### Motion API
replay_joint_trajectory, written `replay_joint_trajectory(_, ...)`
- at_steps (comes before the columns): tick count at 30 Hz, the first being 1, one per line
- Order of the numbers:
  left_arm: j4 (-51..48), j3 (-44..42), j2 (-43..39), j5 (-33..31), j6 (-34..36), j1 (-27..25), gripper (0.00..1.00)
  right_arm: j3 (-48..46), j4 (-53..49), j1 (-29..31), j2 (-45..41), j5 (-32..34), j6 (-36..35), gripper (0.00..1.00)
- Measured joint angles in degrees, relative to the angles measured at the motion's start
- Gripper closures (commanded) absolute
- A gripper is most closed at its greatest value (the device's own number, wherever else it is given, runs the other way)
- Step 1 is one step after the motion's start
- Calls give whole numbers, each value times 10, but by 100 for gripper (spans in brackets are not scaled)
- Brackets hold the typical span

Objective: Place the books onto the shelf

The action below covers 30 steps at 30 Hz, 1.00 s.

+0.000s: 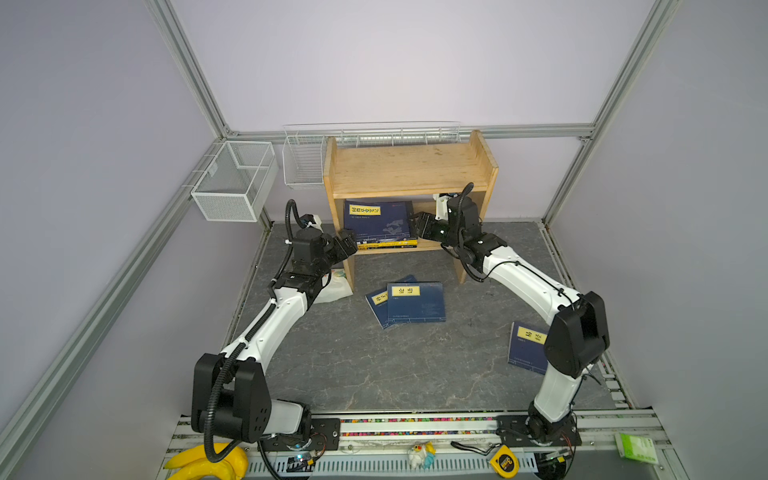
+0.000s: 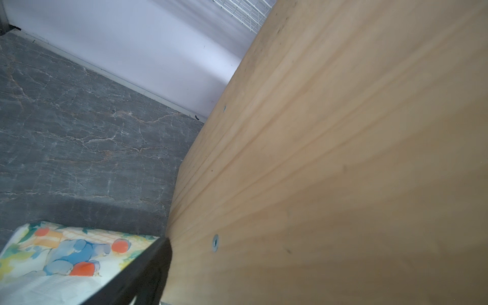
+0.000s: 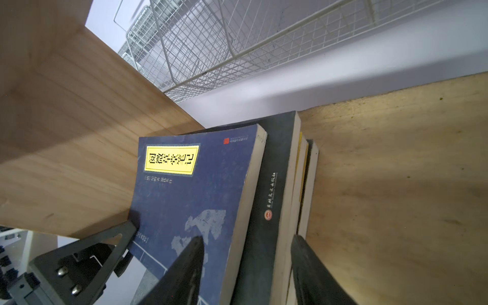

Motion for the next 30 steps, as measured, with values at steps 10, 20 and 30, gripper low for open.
replay_joint_trajectory(10, -20, 0, -30, 24, -16, 0, 4, -6, -2, 5, 0, -36, -26, 40)
replay_joint_trajectory(20, -20, 0, -47, 31, -26, 0, 3, -7, -2, 7, 0, -38, -26, 40)
replay_joint_trajectory(30, -19, 0, -63, 53, -28, 2, 2, -8, -5, 12, -2, -24, -29, 39)
